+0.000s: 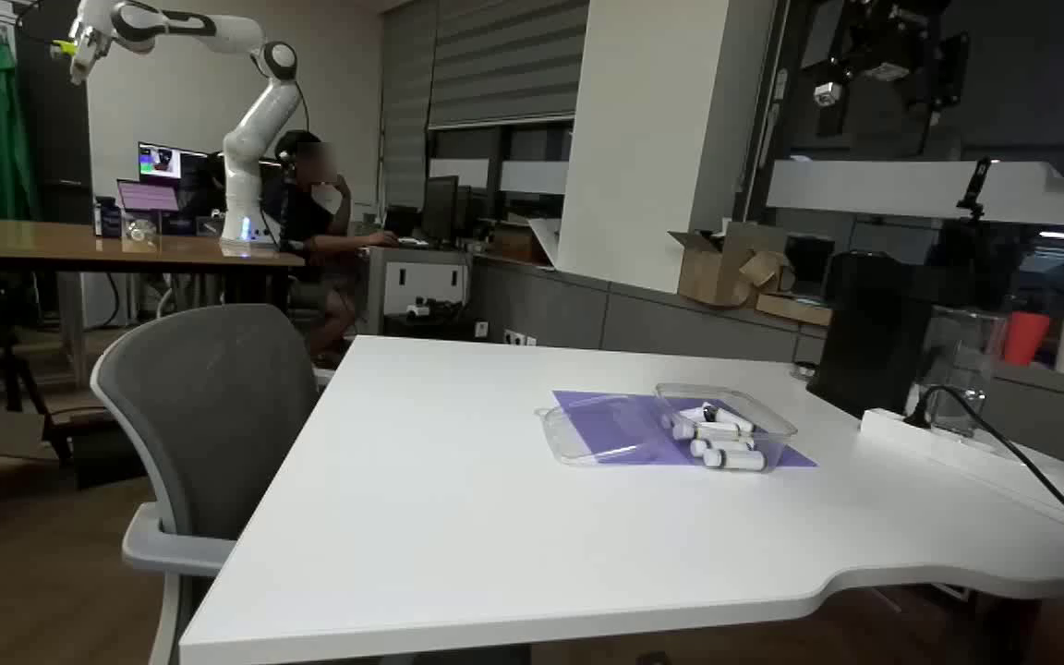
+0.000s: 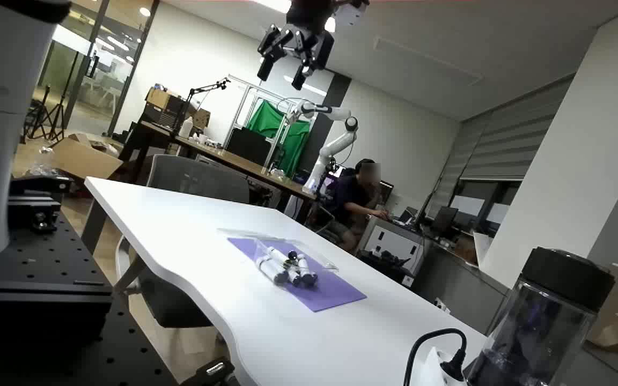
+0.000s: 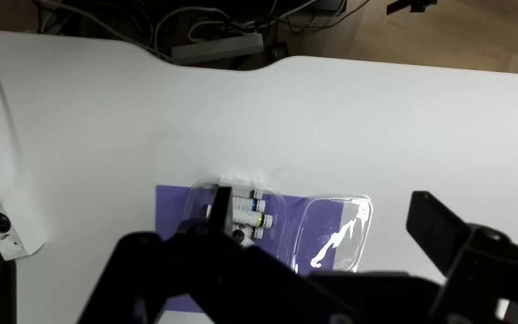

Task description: Close the lid of the clear box

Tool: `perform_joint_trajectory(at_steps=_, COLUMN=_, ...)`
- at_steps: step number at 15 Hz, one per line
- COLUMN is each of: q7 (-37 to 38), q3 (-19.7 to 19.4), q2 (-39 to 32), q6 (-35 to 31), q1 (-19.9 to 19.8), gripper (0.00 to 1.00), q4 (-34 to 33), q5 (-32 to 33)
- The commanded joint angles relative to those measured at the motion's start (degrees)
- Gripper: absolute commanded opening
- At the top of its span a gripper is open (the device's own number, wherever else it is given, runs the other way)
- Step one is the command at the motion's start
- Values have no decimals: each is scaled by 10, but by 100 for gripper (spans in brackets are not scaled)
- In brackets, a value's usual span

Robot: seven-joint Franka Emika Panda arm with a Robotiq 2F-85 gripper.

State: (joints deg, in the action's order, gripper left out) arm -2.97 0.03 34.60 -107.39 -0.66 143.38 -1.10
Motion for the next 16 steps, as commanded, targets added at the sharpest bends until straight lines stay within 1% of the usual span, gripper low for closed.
perform_joint_trajectory(at_steps=1, q7=2, q3=-3, q2=0, q6=1, q1=4, gripper=100, q4=-1, q5=2)
perform_joint_trajectory(at_steps=11, q7=2, q3=-3, q2=0, q6=1, q1=4, gripper=100, q4=-1, q5=2)
perform_joint_trajectory(at_steps=12, q7=13, q3=5, q2=-14, q6=-25, q1=8, gripper=100, q4=-4, q5=-4)
perform_joint_trajectory(at_steps=13, q7=27, q3=20, q2=-30, q6=-49, q1=9, gripper=100, q4=-5, q5=7)
perform_joint_trajectory(at_steps=15, q7=39, q3=62, q2=-75, q6=-95, q1=13, gripper=100, q4=-8, q5=58)
perform_joint_trajectory(at_steps=16, q7=38, q3=77, q2=-100, q6=-115, q1=18, gripper=100, q4=-9, q5=78)
